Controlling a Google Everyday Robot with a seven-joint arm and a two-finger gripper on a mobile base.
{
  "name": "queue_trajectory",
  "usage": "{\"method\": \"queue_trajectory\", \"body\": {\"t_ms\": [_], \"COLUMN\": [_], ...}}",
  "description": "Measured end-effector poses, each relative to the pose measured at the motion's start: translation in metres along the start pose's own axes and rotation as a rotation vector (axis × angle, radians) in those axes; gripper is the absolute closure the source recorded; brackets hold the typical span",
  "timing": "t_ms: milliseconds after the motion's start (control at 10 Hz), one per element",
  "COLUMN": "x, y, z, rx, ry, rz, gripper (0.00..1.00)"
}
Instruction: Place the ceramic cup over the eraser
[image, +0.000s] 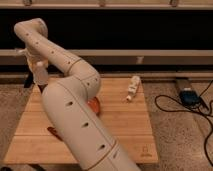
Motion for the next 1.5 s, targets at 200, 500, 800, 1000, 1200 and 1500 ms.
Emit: {"method": "queue_trajectory", "body": {"t_ms": [200,500,800,1000,1200,1500], "x": [0.002,0.002,-0.004,-0.010,-0.014,-0.017], "y": [-0.001,-0.003,-0.002,0.002,0.002,0.004], "z": [0.005,0.013,0.032,0.044,0.056,0.070], "rx": [0.007,0.003,-0.024,-0.034,-0.028,-0.013], "ry": [-0.001,-0.003,-0.018,-0.027,-0.026,-0.019], "rz": [-0.002,-0.009,-0.004,0.006,0.015,0.027], "gripper": [1.00,0.82,0.52,0.37,0.36,0.36]}}
